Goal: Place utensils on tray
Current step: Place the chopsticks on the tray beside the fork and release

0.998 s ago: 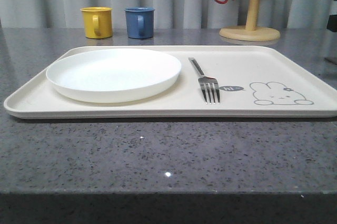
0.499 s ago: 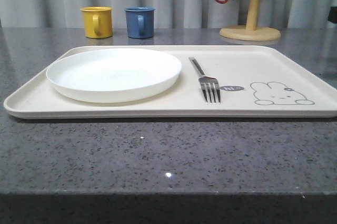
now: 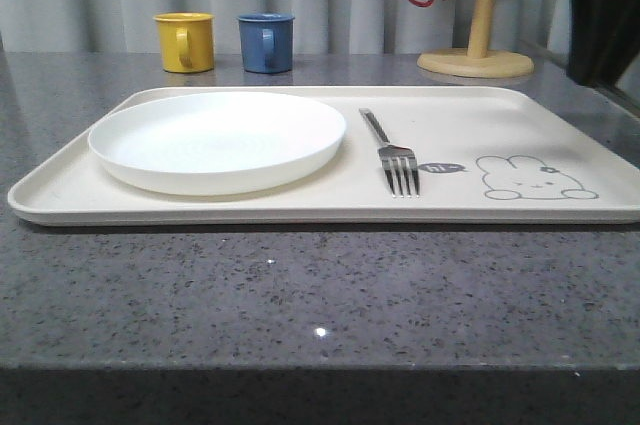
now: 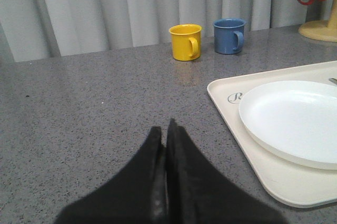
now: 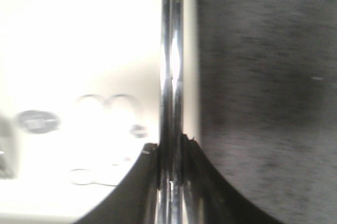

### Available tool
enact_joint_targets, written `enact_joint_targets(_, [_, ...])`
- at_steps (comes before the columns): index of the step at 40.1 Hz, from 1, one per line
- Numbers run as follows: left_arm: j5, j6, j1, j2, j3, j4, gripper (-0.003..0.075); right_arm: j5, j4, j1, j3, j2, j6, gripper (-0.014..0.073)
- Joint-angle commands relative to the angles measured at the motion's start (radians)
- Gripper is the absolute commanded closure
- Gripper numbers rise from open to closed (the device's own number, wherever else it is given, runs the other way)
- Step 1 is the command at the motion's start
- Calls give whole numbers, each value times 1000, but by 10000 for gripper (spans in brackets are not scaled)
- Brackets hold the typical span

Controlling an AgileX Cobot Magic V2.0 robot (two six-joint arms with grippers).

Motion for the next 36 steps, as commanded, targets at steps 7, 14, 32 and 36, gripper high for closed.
enact_joint_targets(7, [-87,-1,1,10,-27,-10,738,3,29,96,-156,83,55,526])
enact_joint_targets(14, [-87,-1,1,10,-27,-10,738,35,58,105,-197,155,72,526])
enact_joint_targets(32, [-87,-1,1,10,-27,-10,738,54,67,105,-197,216,73,470])
enact_joint_targets(36, [-87,-1,1,10,-27,-10,738,60,70,105,-197,221,73,378])
